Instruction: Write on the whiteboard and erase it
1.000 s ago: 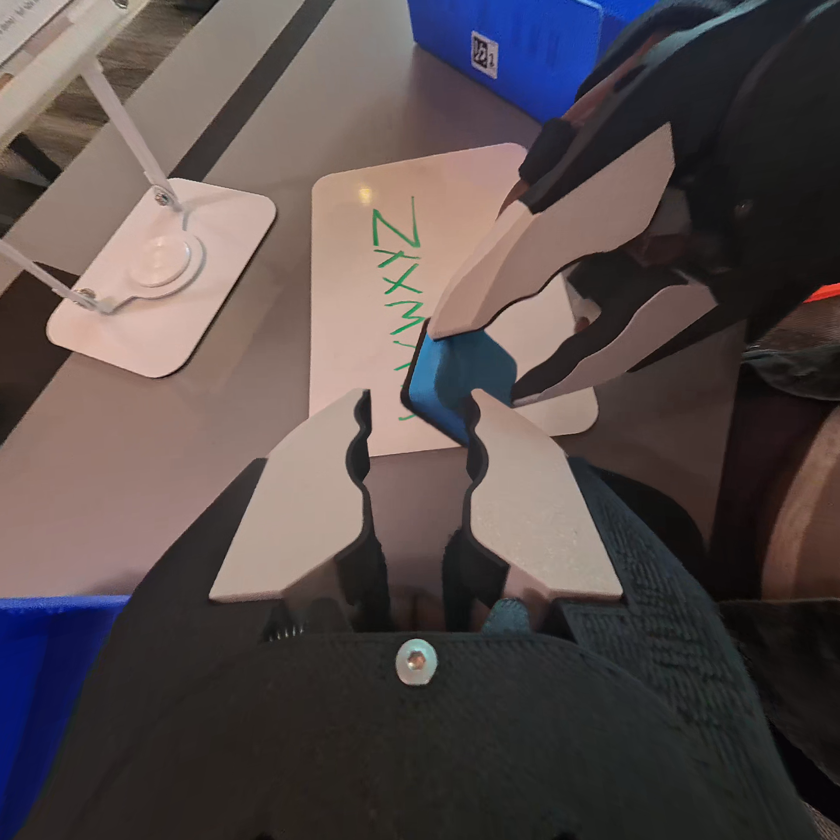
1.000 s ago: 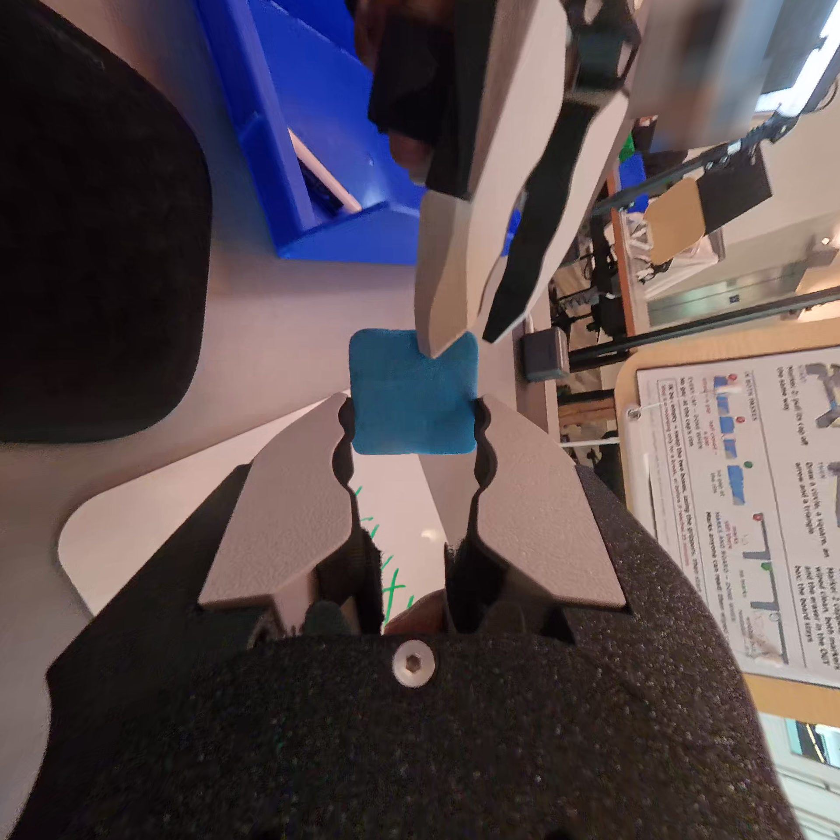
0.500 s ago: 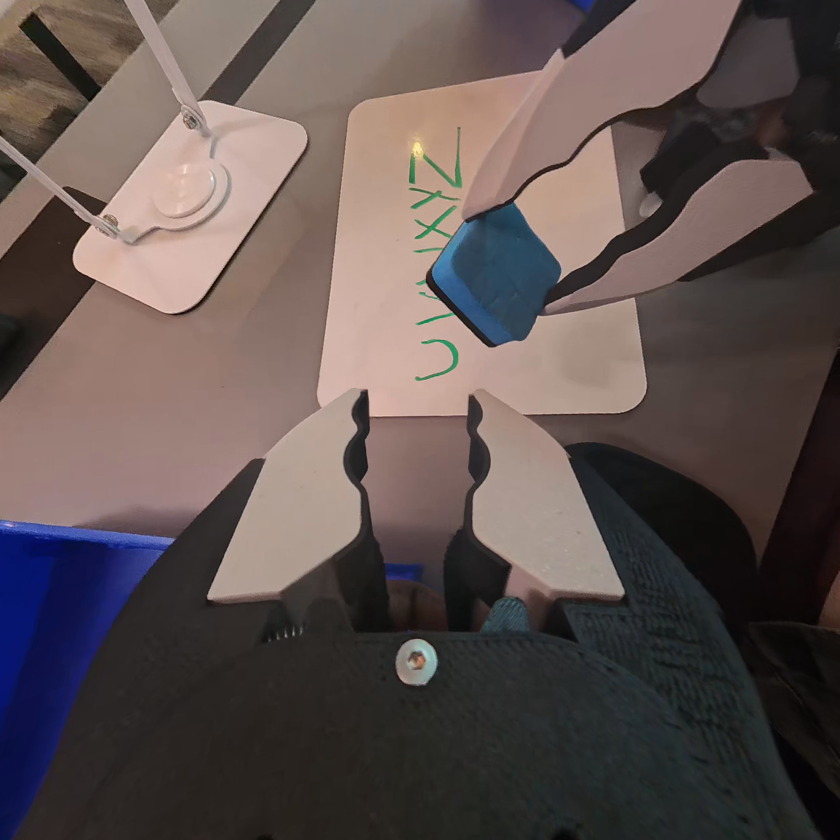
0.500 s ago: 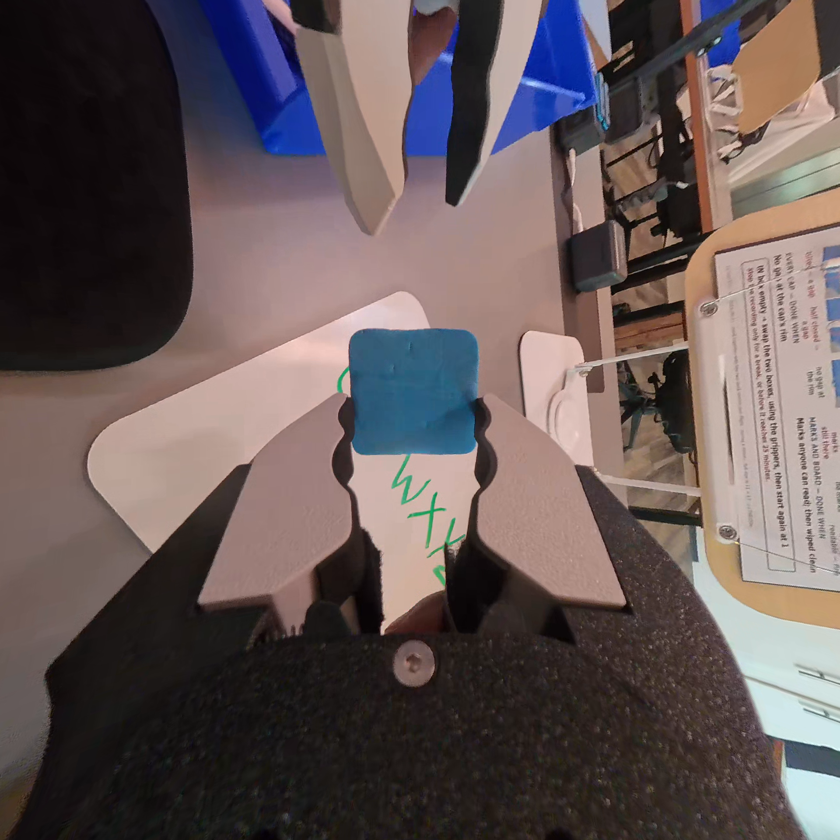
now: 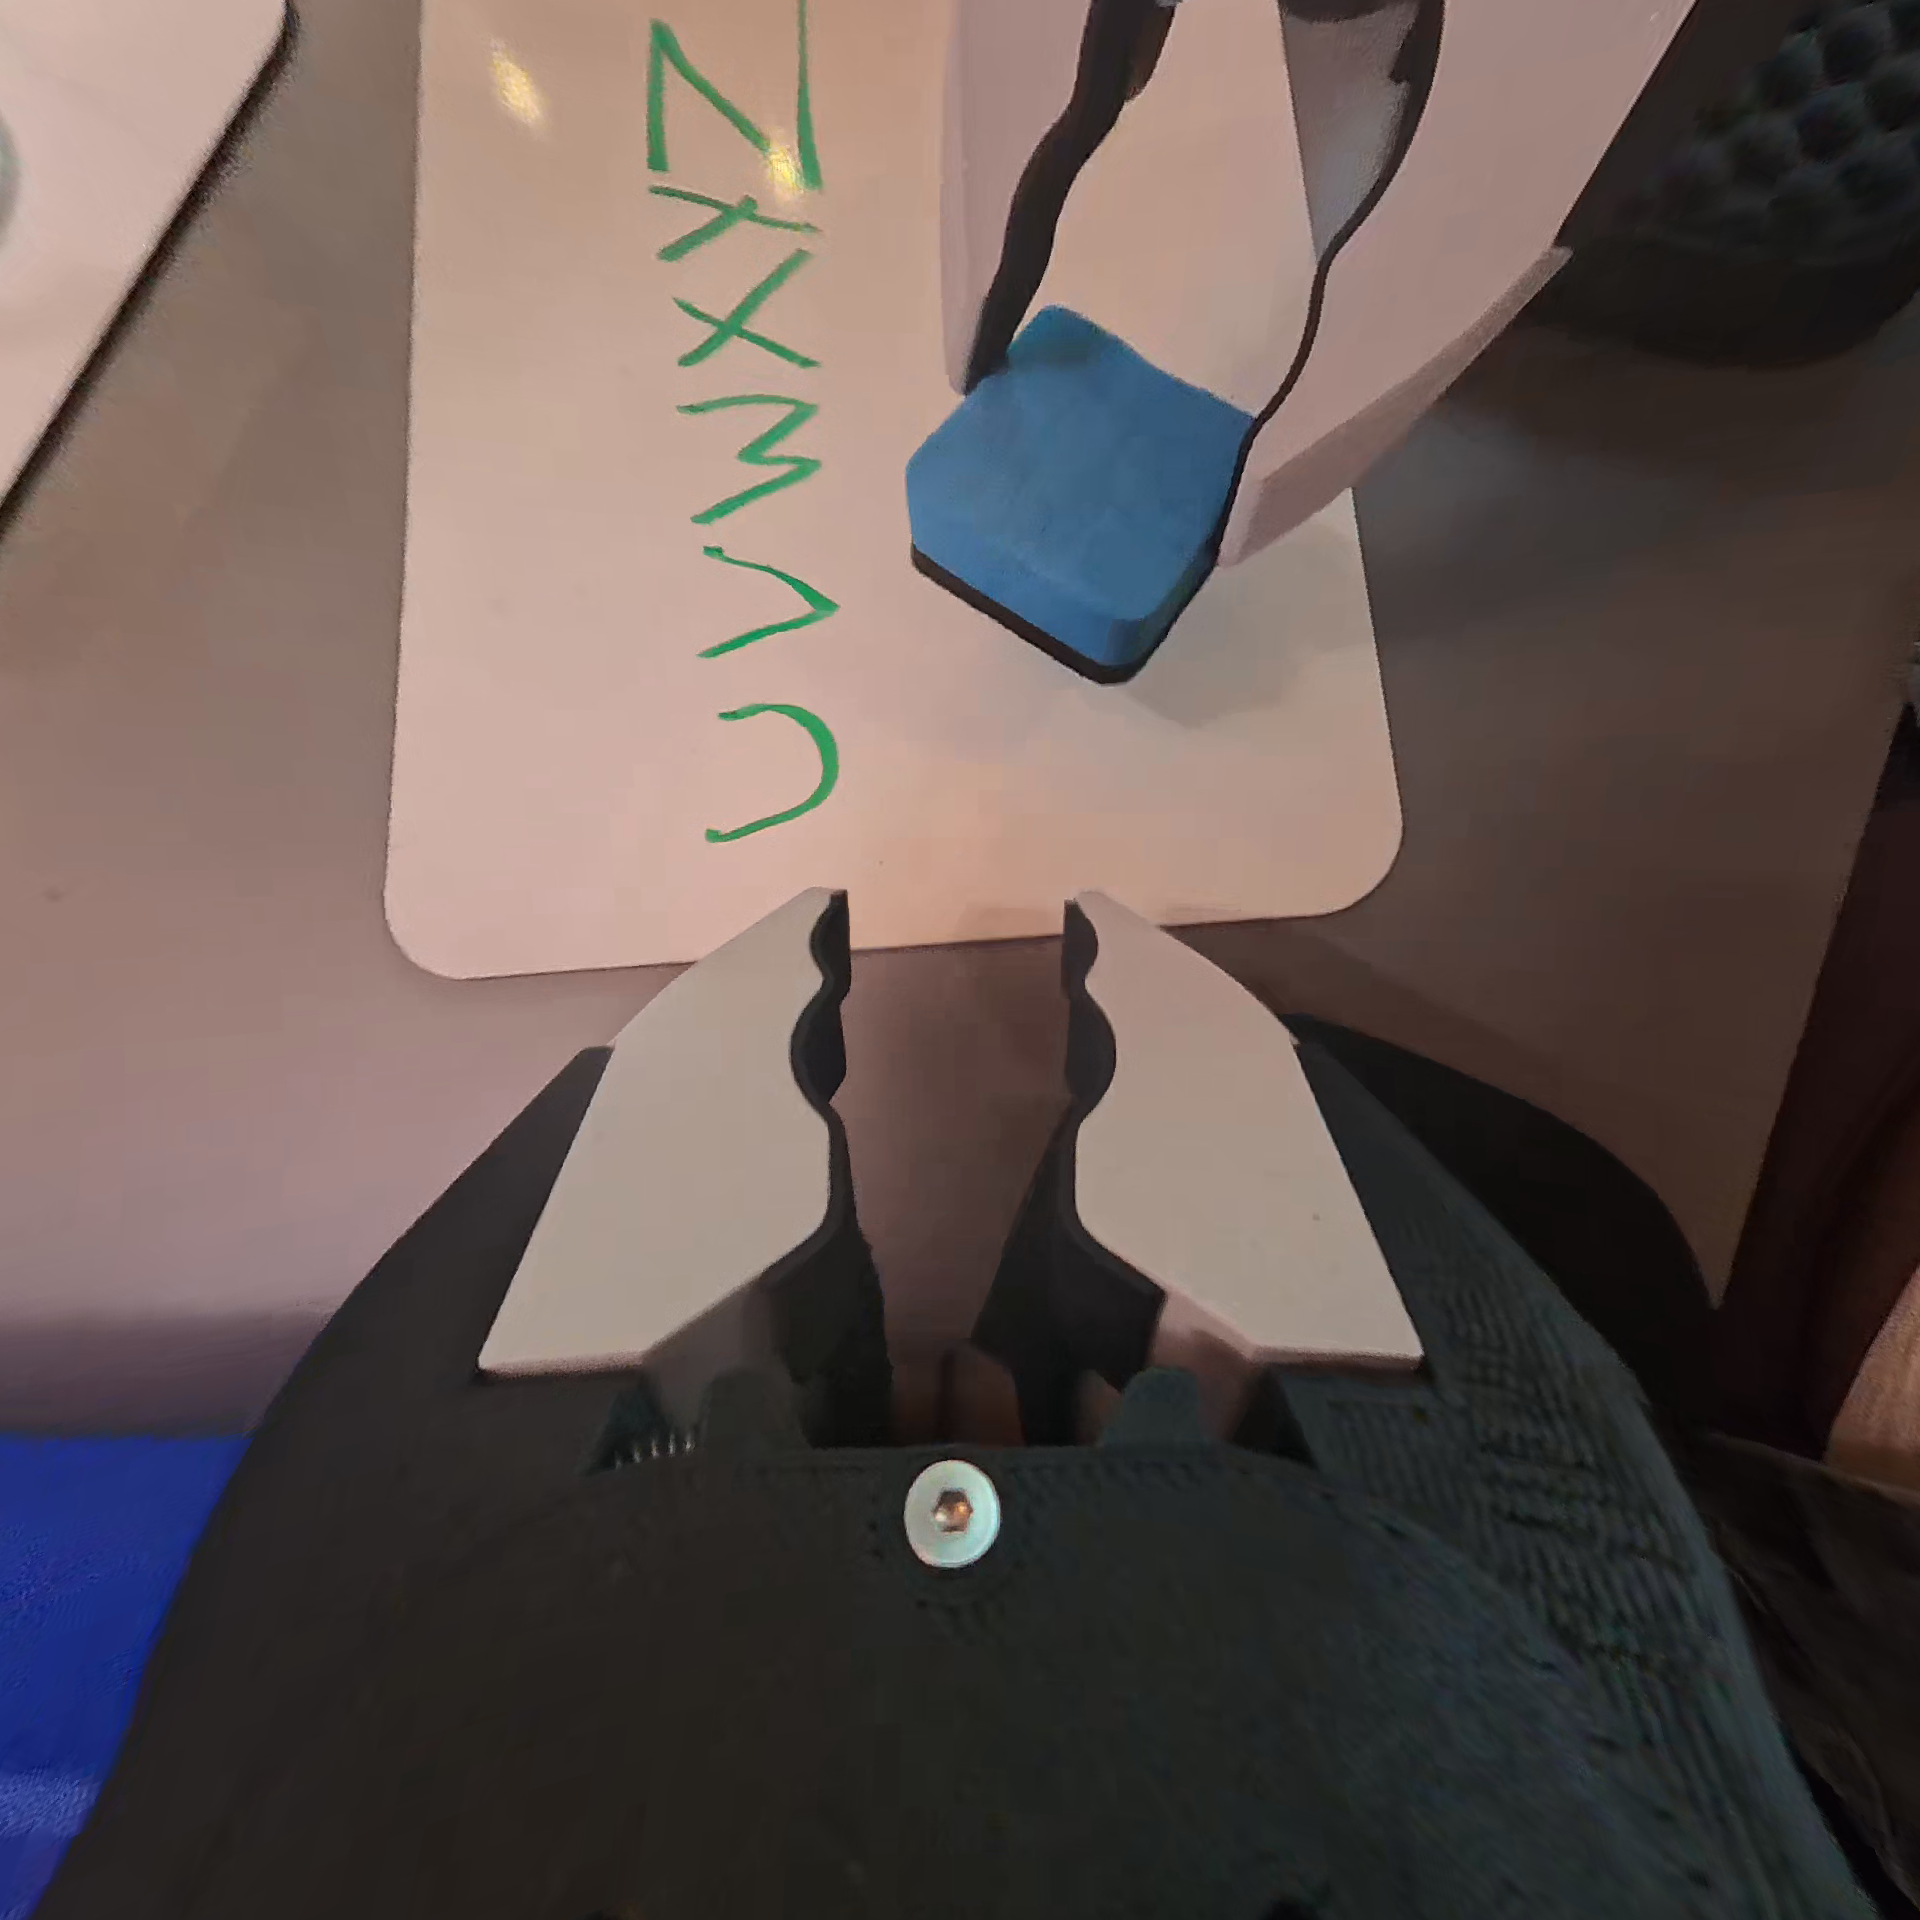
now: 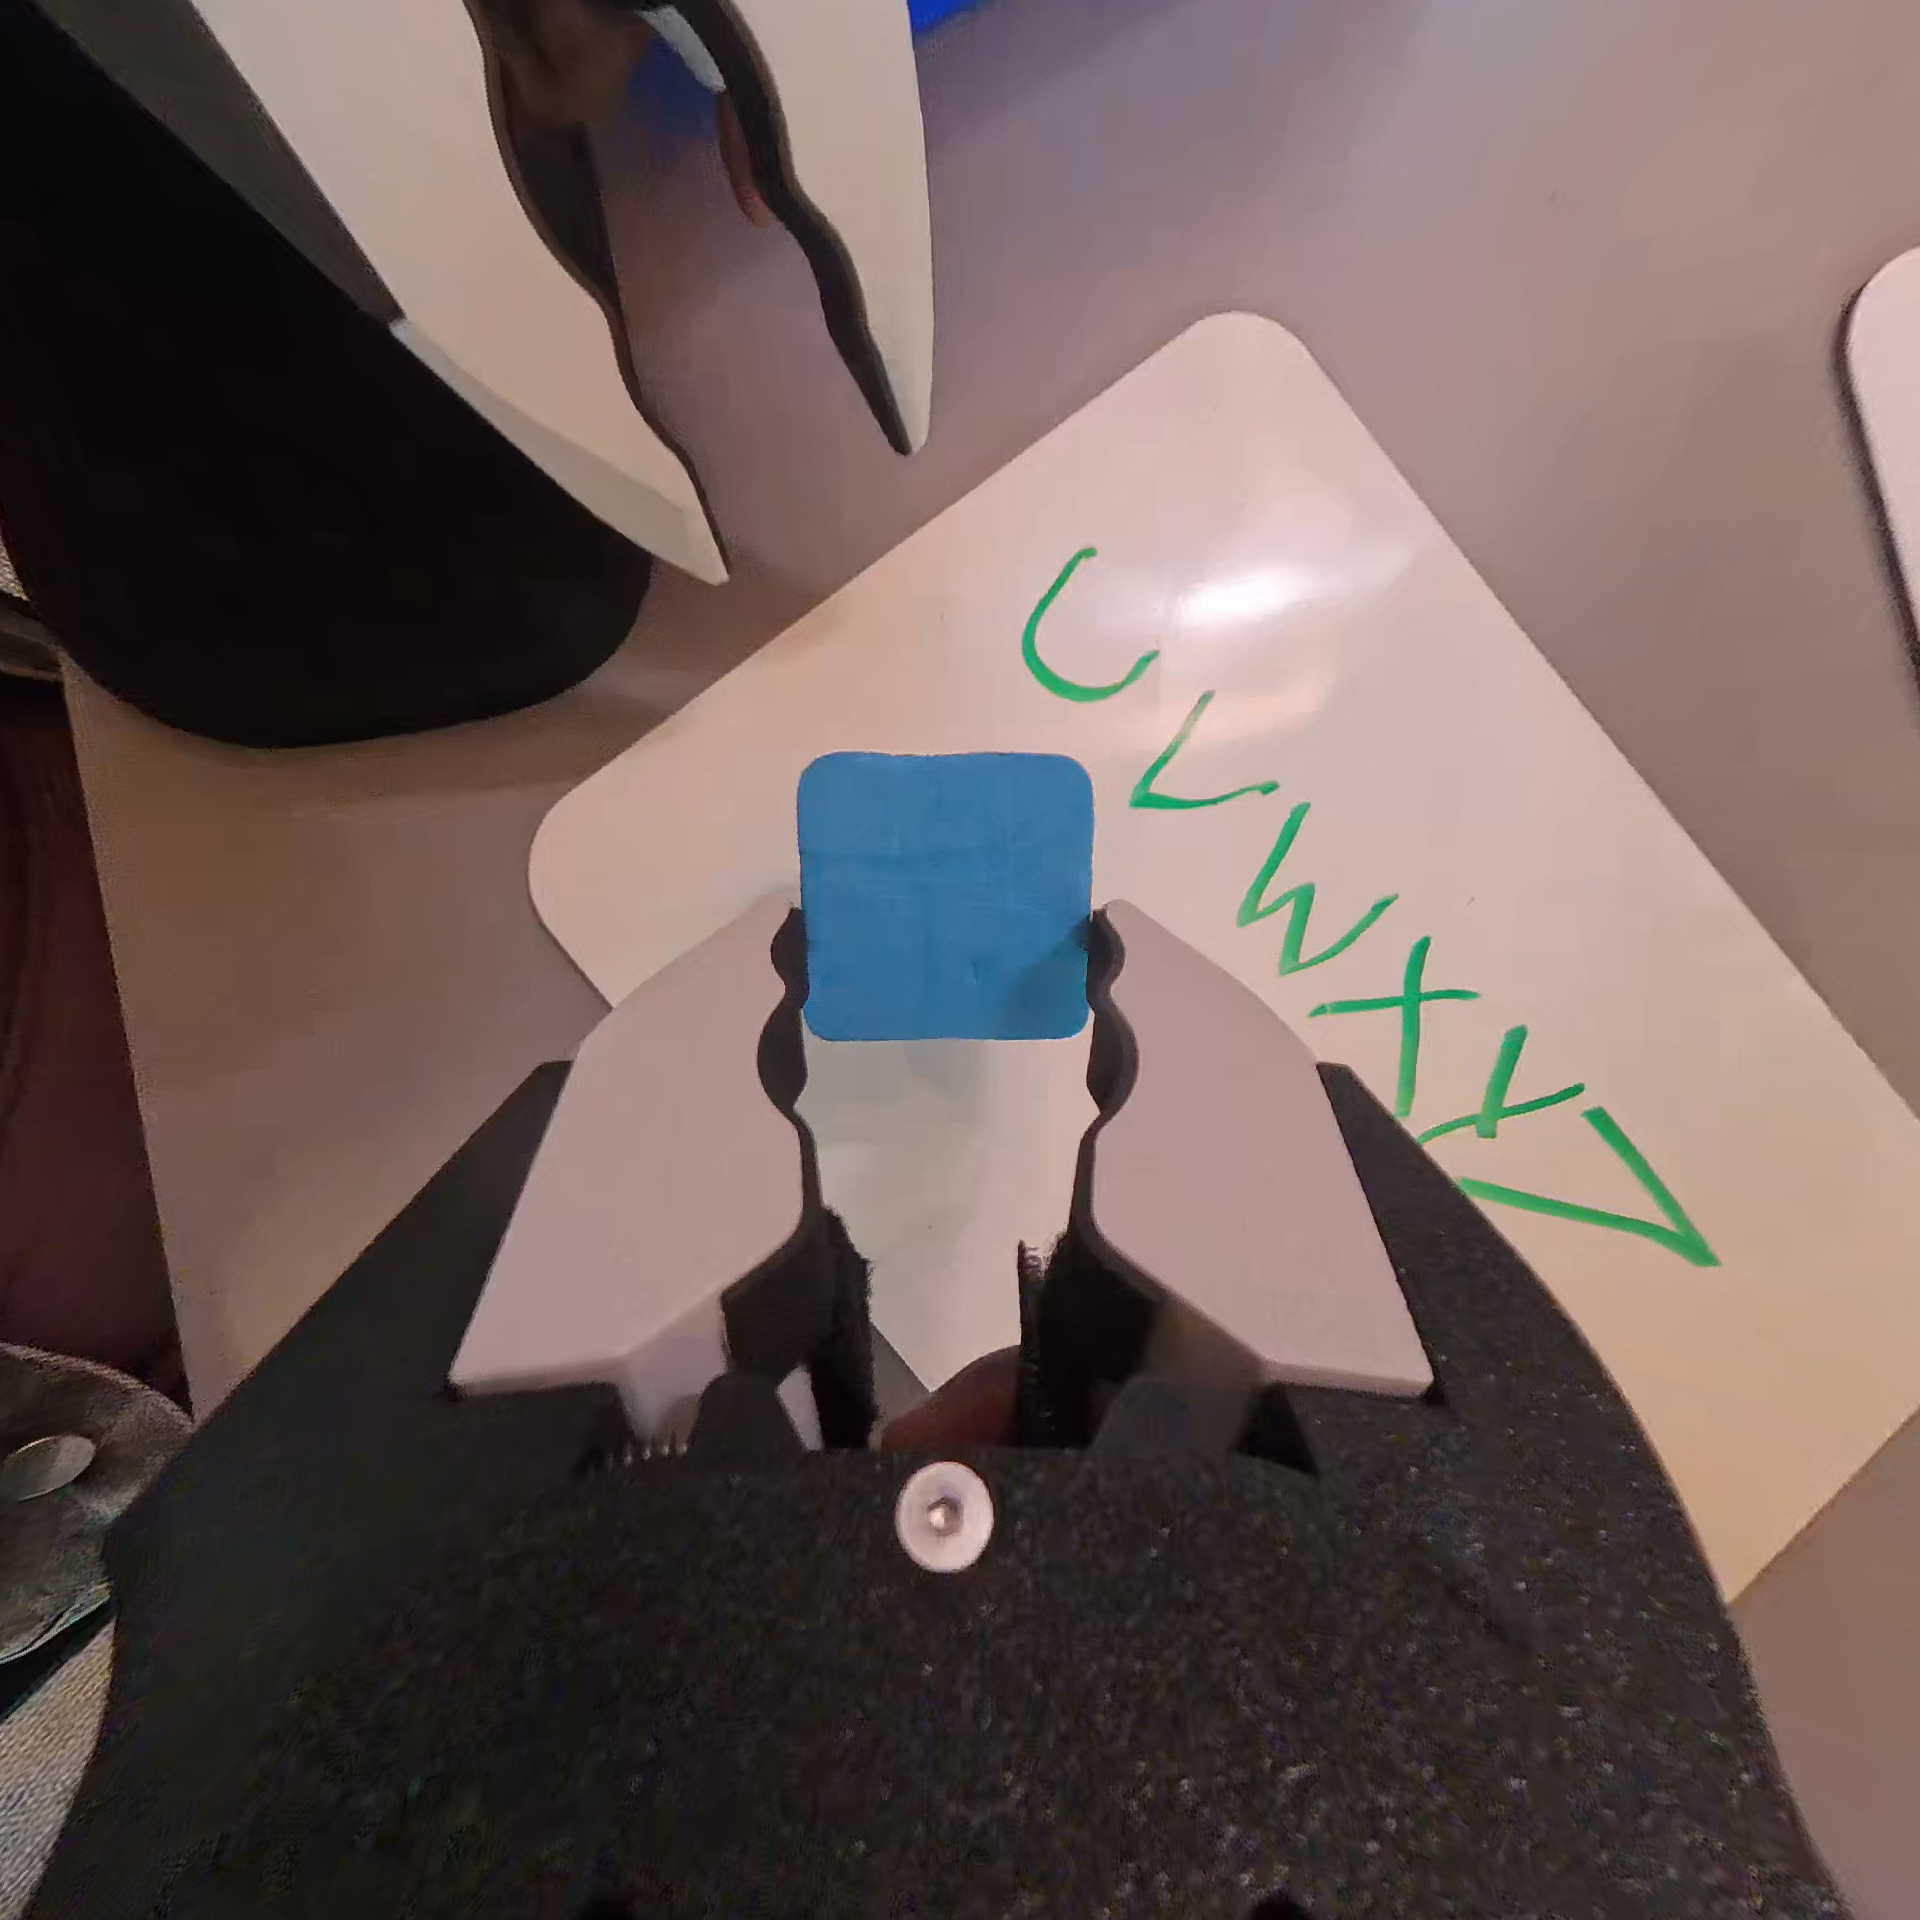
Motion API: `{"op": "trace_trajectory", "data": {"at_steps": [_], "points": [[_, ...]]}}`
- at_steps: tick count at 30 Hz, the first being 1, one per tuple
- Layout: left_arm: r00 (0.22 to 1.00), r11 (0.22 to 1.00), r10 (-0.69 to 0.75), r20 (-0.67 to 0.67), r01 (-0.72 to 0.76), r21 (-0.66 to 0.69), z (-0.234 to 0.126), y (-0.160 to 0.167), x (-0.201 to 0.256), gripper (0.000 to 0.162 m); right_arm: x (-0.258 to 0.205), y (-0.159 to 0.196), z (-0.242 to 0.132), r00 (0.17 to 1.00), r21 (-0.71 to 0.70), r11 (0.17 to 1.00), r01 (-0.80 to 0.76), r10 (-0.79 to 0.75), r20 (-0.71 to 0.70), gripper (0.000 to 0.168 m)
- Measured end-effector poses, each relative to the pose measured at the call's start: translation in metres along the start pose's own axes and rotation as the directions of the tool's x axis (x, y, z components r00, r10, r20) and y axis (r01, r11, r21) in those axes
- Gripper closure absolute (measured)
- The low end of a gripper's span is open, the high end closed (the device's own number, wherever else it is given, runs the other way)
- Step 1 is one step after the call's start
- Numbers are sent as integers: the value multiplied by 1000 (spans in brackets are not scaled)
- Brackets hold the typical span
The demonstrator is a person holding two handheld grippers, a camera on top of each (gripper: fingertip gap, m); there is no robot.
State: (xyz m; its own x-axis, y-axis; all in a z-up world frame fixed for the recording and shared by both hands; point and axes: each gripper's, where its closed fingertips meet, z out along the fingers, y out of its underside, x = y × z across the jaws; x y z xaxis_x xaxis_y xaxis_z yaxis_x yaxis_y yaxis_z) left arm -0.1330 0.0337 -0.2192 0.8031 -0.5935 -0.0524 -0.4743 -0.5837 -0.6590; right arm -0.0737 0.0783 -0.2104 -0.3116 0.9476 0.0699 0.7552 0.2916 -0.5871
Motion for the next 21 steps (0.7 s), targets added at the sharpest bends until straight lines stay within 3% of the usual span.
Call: {"op": "trace_trajectory", "data": {"at_steps": [6, 14, 21], "points": [[1000, 1000, 2, 1, -2, -19, 24, 1, -2, 135, 0, 12, 16, 999, -79, 997, -18, 20, 29, 102], [1000, 1000, -12, -22, 12, -21, 34, 7, 2, 144, 0, 15, 16, 997, -94, 992, -82, 83, 10, 112], [996, 998, -61, -68, 60, -18, 35, 8, 5, 161, 11, 8, 24, 993, -101, 988, -118, 115, -31, 114]]}}
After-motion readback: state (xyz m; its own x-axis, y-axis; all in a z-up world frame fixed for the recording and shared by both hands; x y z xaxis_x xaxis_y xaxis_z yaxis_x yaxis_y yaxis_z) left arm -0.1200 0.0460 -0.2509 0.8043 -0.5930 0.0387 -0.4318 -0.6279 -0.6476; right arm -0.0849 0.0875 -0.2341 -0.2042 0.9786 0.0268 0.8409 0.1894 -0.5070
